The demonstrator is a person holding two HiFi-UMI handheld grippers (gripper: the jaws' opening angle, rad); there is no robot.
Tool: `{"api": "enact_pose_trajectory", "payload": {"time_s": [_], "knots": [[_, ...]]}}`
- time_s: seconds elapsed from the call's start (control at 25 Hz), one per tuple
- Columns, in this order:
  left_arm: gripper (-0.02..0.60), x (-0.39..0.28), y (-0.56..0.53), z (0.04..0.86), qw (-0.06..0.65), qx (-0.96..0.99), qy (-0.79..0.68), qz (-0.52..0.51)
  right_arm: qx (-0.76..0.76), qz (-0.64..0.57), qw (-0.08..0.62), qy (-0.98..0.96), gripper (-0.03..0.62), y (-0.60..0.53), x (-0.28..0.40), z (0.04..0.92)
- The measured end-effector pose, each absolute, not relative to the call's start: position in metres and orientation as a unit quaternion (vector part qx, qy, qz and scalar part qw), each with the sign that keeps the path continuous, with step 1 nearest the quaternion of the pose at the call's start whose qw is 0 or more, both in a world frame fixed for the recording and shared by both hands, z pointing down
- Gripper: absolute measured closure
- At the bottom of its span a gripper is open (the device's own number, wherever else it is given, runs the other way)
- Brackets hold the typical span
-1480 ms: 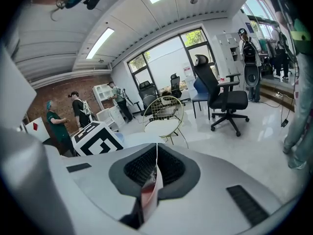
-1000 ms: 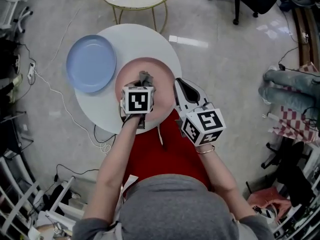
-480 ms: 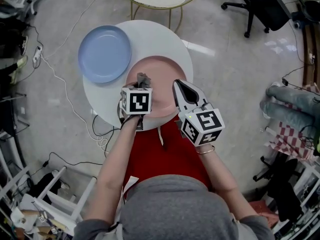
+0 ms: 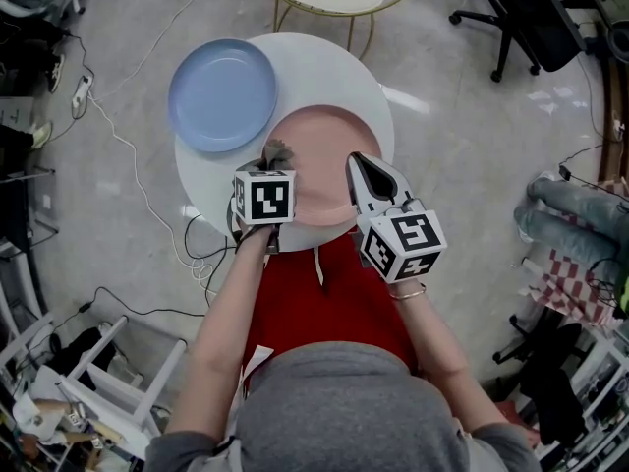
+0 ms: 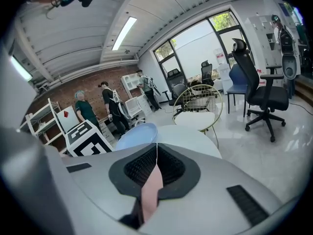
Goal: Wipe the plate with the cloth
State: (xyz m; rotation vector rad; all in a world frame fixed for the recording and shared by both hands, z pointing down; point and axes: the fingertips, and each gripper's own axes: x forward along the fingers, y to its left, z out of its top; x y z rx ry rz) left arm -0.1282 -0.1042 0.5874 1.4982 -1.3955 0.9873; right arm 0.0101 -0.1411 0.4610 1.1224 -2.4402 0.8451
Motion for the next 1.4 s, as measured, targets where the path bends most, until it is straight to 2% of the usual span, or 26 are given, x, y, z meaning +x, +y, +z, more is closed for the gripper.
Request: {"api": "enact_pose_trajectory", "payload": {"time_s": [0.36, 0.56, 1.12, 1.4], "knots": [[0.546, -0.149, -0.095, 0.564, 0.402, 0.615, -0.578, 0.356, 0.428, 0.283, 0.159, -0.843, 0.565, -0.132, 0.015, 0.457], [0.548, -0.136, -0.101, 0.544, 0.384, 0.658, -0.563, 0.322, 0.470, 0.274, 0.149, -0.826, 0.565, -0.125, 0.037, 0.450], [0.548, 0.031, -0.109, 0.560, 0.408, 0.745, -0.412, 0.330, 0.584, 0.279, 0.116, -0.753, 0.565, -0.087, 0.140, 0.443], [0.548, 0.056, -0.090, 0.581, 0.418, 0.740, -0.370, 0.376, 0.592, 0.287, 0.113, -0.744, 0.565, -0.083, 0.153, 0.448]]}}
